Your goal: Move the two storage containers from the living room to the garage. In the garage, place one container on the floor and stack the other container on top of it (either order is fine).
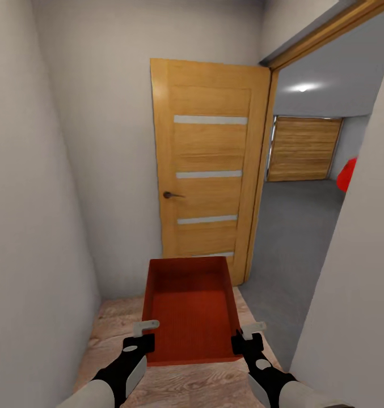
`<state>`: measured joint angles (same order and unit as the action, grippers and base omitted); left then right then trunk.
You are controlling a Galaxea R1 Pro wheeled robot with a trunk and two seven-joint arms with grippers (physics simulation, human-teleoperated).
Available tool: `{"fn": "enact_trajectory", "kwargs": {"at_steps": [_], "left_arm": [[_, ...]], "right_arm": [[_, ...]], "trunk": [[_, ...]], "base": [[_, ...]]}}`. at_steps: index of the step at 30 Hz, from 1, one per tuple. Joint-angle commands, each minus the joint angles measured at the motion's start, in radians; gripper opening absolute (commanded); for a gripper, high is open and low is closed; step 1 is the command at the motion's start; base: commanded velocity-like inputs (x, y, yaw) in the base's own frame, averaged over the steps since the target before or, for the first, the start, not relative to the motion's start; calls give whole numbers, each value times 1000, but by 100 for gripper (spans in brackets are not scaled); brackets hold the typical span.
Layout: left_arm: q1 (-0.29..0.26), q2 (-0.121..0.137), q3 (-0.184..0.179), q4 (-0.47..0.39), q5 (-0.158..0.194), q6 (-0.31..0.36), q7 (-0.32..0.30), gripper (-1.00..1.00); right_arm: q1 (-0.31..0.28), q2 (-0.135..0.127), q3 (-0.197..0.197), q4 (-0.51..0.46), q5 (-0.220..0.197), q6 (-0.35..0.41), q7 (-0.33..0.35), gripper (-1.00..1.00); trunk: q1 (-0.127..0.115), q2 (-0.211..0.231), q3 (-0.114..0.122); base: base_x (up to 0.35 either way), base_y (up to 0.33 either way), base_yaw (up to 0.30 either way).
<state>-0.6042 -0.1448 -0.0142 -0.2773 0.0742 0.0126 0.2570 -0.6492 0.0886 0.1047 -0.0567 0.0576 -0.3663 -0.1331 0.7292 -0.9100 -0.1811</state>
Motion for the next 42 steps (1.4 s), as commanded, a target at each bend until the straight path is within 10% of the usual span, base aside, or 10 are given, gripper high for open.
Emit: {"fn": "enact_trajectory", "kwargs": {"at_steps": [1, 42], "left_arm": [[0, 6, 7, -5, -14, -23, 19, -100], [0, 5, 5, -10, -17, -23, 21, -100]], "right_arm": [[-1, 0, -59, 3, -4, -2, -12, -100], [-1, -1, -59, 3, -4, -2, -11, -100]], "trunk": [[1, -1, -1], [1, -1, -1]], "base": [[322, 133, -283], [282, 207, -285]]}}
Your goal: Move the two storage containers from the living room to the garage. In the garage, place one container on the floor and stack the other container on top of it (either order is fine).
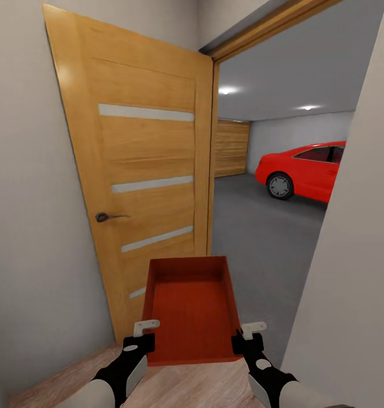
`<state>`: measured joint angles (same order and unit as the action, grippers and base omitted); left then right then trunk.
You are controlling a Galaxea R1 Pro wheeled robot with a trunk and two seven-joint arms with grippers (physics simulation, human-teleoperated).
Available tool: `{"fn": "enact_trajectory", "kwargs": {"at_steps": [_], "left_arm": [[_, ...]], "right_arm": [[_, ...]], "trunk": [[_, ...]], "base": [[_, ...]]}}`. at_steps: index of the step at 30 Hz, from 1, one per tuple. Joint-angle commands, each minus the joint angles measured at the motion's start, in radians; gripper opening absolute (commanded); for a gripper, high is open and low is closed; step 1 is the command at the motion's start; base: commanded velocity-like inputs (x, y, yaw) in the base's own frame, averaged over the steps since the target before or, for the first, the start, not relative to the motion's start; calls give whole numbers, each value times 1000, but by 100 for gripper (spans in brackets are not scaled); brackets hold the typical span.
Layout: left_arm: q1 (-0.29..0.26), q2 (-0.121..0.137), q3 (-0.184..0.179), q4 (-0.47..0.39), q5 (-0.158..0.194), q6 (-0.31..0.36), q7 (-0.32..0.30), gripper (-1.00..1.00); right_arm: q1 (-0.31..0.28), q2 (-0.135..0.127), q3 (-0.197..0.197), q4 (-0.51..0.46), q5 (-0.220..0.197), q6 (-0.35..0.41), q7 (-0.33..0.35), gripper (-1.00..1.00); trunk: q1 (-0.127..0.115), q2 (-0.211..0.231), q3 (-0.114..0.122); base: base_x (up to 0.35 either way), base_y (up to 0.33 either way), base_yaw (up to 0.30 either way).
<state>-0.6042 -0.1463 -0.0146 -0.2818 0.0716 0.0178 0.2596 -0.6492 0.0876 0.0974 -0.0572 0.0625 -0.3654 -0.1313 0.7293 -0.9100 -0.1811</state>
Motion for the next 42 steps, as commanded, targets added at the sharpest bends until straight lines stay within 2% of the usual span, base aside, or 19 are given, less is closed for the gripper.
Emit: {"fn": "enact_trajectory", "kwargs": {"at_steps": [1, 11, 42], "left_arm": [[0, 7, 5, -5, -15, -29, 18, -100], [0, 7, 5, -5, -15, -29, 18, -100], [0, 7, 5, -5, -15, -29, 18, -100]], "right_arm": [[-1, 0, -51, 4, -8, -3, -13, -100], [-1, 0, -51, 4, -8, -3, -13, -100], [-1, 0, -52, 4, -8, -3, -14, -100]], "trunk": [[1, -1, -1], [1, -1, -1], [1, -1, -1]], "base": [[237, 248, -286], [234, 234, -286], [195, 161, -286]]}}
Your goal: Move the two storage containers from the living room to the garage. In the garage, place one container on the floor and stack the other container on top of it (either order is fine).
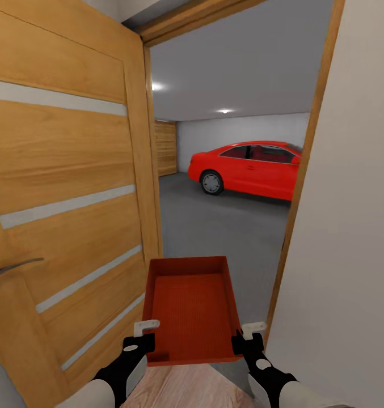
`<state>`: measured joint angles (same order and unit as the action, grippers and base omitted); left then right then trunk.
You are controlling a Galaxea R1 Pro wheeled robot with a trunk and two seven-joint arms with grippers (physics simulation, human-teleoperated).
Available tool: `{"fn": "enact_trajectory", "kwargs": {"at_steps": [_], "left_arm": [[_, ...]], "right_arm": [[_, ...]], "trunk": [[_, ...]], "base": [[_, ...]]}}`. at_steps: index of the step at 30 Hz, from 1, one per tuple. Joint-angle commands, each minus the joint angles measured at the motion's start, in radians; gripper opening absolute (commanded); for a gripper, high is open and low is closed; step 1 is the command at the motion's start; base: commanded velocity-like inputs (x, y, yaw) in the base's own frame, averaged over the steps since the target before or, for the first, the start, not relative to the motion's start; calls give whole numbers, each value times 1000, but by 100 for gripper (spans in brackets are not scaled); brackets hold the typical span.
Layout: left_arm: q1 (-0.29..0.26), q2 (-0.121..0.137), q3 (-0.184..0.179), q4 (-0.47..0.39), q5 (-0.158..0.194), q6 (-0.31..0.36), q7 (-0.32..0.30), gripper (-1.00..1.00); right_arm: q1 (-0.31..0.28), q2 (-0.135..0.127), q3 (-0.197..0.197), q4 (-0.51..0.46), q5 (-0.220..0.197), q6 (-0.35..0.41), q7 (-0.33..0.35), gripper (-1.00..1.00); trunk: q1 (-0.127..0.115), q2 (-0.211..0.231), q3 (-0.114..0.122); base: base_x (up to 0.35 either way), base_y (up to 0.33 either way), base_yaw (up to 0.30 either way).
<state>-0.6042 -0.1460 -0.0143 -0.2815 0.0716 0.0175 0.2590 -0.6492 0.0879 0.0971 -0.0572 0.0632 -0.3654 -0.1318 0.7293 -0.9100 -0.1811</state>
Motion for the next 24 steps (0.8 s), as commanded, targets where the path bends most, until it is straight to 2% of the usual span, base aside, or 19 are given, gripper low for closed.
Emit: {"fn": "enact_trajectory", "kwargs": {"at_steps": [1, 7, 16, 24], "left_arm": [[0, 6, 5, -5, -15, -28, 18, -100], [0, 6, 5, -5, -15, -28, 18, -100], [0, 6, 5, -5, -15, -28, 18, -100], [0, 6, 5, -5, -15, -28, 18, -100]], "right_arm": [[-1, 0, -51, 4, -9, -3, -13, -100], [-1, 0, -51, 4, -9, -3, -13, -100], [-1, 1, -51, 4, -9, -3, -13, -100], [-1, 1, -51, 4, -9, -3, -13, -100]], "trunk": [[1, -1, -1], [1, -1, -1], [1, -1, -1], [1, -1, -1]], "base": [[245, 216, -286], [246, 217, -266], [246, 218, -57], [246, 218, -251]]}}
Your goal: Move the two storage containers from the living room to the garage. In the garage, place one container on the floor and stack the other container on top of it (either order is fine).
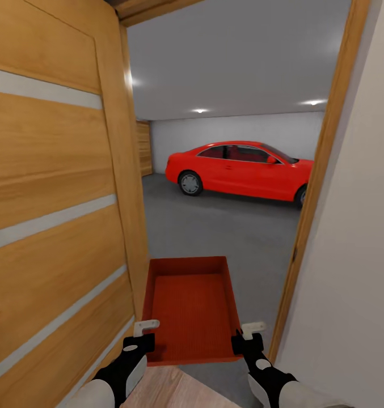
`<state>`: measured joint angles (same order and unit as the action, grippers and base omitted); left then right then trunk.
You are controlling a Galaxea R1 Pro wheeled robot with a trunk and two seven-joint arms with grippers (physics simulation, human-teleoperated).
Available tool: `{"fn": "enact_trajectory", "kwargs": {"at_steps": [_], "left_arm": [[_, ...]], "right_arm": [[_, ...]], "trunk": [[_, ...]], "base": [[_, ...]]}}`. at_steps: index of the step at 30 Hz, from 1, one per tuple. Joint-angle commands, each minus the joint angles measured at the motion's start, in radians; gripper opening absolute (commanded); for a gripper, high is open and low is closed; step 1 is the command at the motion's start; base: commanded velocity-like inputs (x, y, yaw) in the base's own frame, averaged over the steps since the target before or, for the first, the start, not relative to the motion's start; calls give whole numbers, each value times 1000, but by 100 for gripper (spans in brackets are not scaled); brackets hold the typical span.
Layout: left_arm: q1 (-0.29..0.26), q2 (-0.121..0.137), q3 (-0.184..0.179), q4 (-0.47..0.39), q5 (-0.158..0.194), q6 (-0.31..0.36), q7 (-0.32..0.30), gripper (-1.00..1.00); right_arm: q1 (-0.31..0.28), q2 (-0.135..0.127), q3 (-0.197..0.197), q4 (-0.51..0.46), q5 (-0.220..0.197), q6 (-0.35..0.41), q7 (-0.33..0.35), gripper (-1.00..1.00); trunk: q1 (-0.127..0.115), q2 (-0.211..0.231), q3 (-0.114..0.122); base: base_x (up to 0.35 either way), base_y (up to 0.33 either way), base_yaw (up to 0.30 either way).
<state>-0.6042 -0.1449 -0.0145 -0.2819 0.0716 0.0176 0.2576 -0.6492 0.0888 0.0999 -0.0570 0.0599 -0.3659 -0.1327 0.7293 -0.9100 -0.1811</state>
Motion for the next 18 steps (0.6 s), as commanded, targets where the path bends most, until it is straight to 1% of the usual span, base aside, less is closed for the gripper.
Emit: {"fn": "enact_trajectory", "kwargs": {"at_steps": [1, 18], "left_arm": [[0, 5, 5, -5, -15, -28, 19, -100], [0, 5, 5, -5, -15, -28, 19, -100]], "right_arm": [[-1, 0, -54, 3, -6, -2, -13, -100], [-1, 0, -54, 3, -6, -2, -13, -100]], "trunk": [[1, -1, -1], [1, -1, -1]], "base": [[246, 219, -280], [246, 219, -283]]}}
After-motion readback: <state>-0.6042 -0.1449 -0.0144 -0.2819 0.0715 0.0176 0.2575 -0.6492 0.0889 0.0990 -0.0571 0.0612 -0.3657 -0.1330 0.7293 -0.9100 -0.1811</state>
